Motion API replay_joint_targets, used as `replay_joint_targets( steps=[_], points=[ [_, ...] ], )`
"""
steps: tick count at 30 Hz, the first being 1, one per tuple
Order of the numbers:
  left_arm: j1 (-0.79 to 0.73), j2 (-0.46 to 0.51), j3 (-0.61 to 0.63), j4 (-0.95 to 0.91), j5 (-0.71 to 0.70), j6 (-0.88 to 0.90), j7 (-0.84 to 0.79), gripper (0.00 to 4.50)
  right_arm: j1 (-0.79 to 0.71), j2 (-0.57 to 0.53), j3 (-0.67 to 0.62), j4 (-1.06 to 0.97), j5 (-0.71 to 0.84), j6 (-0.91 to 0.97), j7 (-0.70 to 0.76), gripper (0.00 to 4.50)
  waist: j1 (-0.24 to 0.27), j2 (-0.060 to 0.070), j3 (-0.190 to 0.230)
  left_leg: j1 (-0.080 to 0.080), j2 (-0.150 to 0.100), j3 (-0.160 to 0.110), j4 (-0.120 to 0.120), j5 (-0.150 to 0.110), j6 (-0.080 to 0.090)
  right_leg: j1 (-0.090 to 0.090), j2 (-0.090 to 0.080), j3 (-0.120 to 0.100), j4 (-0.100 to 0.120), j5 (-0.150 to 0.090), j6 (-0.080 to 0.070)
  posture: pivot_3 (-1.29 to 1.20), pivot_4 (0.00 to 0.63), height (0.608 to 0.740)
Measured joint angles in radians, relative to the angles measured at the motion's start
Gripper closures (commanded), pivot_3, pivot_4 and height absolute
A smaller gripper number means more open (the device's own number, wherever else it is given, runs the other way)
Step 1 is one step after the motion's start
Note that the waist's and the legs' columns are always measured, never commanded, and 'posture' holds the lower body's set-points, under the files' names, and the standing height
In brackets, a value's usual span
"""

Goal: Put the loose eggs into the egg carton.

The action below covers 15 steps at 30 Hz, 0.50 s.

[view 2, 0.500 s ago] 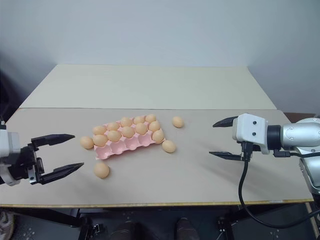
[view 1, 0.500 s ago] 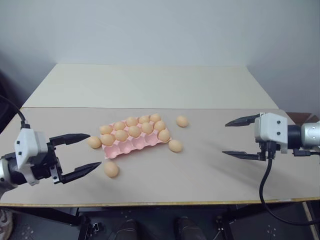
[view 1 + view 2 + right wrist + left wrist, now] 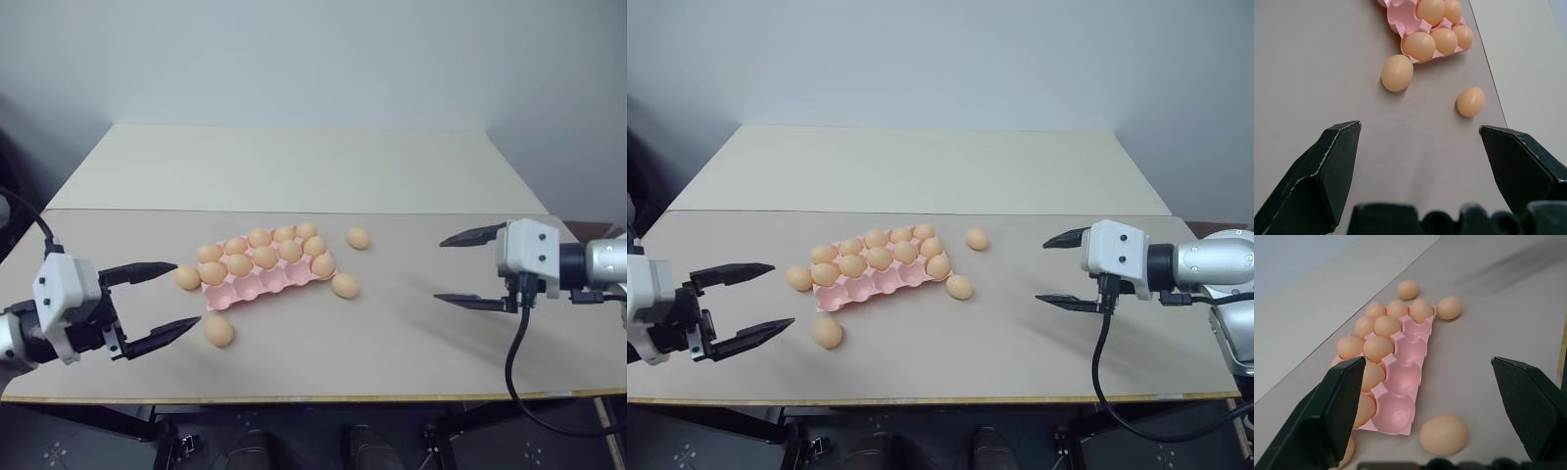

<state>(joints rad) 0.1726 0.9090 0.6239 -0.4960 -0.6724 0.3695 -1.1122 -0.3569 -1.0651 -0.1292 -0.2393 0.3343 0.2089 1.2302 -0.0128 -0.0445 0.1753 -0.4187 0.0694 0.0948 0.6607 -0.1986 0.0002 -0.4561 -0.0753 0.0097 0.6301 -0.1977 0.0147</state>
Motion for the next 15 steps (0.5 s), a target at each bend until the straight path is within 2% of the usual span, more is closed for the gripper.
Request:
replay_joint_targets(
  steps=[7, 15],
  points=[
    [0.055, -0.014, -0.01, 0.062, 0.002, -0.037, -0.094, 0.01, -0.026, 0.038, 0.037, -0.05, -0.006, 0.138, -0.105, 0.0, -0.003, 0.0, 0.0, 0.001, 0.0, 0.0, 0.0, 0.0, 0.0, 0.0, 0.0, 0.0, 0.001, 0.0, 0.0, 0.0, 0.15, 0.74],
    [-0.078, 0.027, -0.104, 0.167, 0.009, -0.047, -0.15, 0.01, -0.135, 0.221, 0.229, -0.118, -0.012, 0.369, -0.244, 0.0, -0.001, 0.0, 0.0, -0.002, 0.0, 0.0, 0.0, 0.0, 0.0, -0.002, 0.0, 0.0, 0.0, 0.001, -0.001, 0.0, 0.15, 0.74]
  ],
)
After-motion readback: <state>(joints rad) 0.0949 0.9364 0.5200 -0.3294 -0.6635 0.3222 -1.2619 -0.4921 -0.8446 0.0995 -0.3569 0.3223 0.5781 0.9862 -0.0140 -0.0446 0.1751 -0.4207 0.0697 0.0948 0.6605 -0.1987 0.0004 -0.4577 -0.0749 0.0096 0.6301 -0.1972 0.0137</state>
